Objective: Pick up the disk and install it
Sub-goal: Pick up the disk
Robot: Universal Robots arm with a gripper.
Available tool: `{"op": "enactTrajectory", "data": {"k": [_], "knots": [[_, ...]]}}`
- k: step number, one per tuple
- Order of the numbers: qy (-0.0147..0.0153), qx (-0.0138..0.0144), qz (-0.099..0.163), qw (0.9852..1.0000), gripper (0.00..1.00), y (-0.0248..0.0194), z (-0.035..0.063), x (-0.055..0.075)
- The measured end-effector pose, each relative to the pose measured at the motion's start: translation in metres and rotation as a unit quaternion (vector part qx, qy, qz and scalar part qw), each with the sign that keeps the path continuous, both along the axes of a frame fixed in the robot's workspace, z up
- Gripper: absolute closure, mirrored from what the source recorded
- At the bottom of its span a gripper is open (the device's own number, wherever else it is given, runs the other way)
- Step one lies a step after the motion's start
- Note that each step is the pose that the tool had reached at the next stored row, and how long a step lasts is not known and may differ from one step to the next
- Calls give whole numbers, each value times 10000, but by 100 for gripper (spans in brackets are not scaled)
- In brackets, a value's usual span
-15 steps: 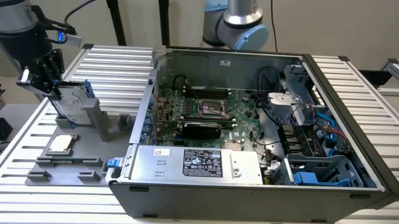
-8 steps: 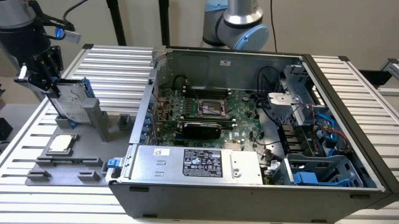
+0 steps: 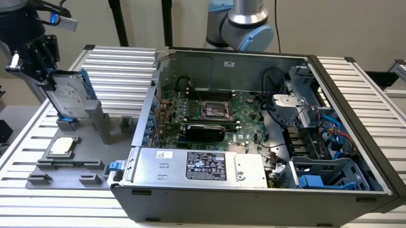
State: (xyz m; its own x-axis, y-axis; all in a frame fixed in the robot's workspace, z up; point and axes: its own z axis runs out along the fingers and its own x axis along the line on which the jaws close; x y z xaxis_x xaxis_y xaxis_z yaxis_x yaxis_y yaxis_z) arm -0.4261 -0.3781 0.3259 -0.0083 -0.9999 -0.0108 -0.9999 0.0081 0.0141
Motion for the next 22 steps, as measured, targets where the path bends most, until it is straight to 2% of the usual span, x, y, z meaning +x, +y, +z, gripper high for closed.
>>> {"op": "enactTrajectory", "data": {"k": [7,13,16,22], "knots": [[1,0,0,10000,100,0,316,47],[1,0,0,10000,100,0,590,138],[1,0,0,10000,100,-1,725,225],[0,1,0,10000,100,-17,998,488]]}}
